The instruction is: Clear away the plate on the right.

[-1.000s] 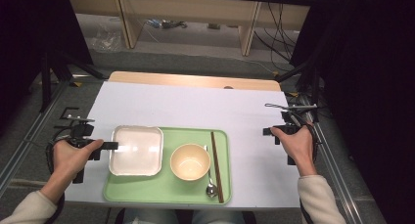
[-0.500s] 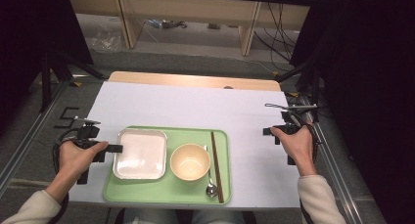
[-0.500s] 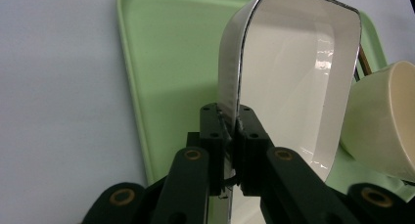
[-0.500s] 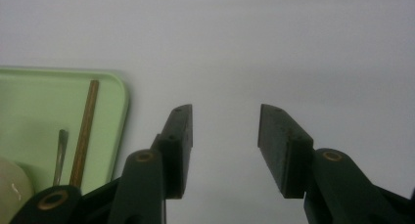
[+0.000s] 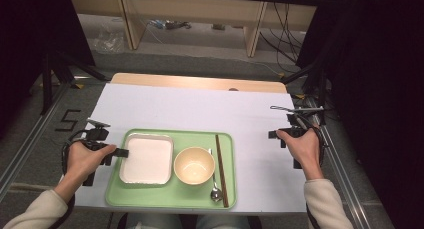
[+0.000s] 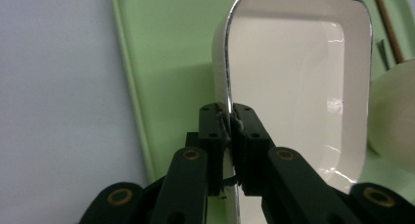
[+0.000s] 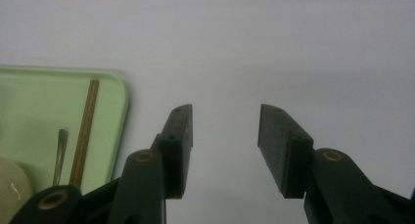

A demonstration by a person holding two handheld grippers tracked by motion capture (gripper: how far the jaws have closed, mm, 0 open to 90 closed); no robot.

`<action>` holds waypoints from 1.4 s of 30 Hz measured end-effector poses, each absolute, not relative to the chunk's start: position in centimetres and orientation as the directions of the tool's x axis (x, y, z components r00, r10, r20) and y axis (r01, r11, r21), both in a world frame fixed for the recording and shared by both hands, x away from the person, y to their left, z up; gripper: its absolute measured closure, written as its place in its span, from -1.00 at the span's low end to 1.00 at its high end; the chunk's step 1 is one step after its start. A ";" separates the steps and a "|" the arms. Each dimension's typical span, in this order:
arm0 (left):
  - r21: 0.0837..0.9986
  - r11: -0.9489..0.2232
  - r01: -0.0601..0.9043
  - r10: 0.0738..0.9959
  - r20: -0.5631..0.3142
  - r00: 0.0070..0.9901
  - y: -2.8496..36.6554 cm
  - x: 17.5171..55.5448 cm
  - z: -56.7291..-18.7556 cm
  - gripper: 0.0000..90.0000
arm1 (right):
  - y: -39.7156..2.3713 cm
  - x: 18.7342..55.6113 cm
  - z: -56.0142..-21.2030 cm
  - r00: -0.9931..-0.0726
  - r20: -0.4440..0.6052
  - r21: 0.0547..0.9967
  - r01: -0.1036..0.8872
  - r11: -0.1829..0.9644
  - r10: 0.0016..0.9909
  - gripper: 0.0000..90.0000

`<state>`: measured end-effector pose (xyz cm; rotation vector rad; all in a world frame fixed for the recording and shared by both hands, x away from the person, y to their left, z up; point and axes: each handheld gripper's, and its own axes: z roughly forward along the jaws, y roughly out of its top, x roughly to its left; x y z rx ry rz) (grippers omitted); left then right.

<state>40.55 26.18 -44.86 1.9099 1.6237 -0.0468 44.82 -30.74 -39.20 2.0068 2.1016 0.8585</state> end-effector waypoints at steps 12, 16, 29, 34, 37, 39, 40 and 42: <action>0.432 -0.101 0.896 0.888 -0.366 0.277 25.1 40.8 -45.3 0.91 | -30.7 44.8 -39.2 -0.116 0.306 0.464 0.885 -0.042 0.945 0.28; 0.453 -0.086 0.887 0.892 -0.362 0.272 25.2 40.7 -45.2 0.90 | -30.7 44.8 -39.2 -0.118 0.299 0.465 0.884 -0.037 0.947 0.28; 0.595 -0.113 0.796 0.912 -0.256 0.320 25.8 39.4 -44.4 0.57 | -30.8 44.8 -39.3 -0.120 0.293 0.467 0.883 -0.033 0.949 0.27; 0.661 -0.154 0.734 0.908 -0.199 0.369 26.4 39.1 -44.0 0.26 | -30.7 44.8 -39.3 -0.101 0.302 0.462 0.885 -0.053 0.948 0.25; 0.719 -0.124 0.684 0.913 -0.188 0.363 26.5 38.8 -43.9 0.08 | -30.7 44.8 -39.3 -0.100 0.306 0.472 0.880 -0.059 0.947 0.24; 0.759 -0.077 0.647 0.914 -0.205 0.349 26.5 38.6 -43.7 -0.04 | -30.8 44.8 -39.3 -0.099 0.301 0.472 0.880 -0.057 0.948 0.23; 0.777 -0.070 0.625 0.916 -0.198 0.349 26.5 38.5 -43.6 -0.12 | -30.8 44.7 -39.3 -0.107 0.307 0.469 0.882 -0.053 0.946 0.22; 0.809 -0.069 0.583 0.923 -0.171 0.346 26.6 38.1 -43.4 -0.25 | -30.9 44.7 -39.5 -0.124 0.282 0.486 0.874 -0.030 0.951 0.21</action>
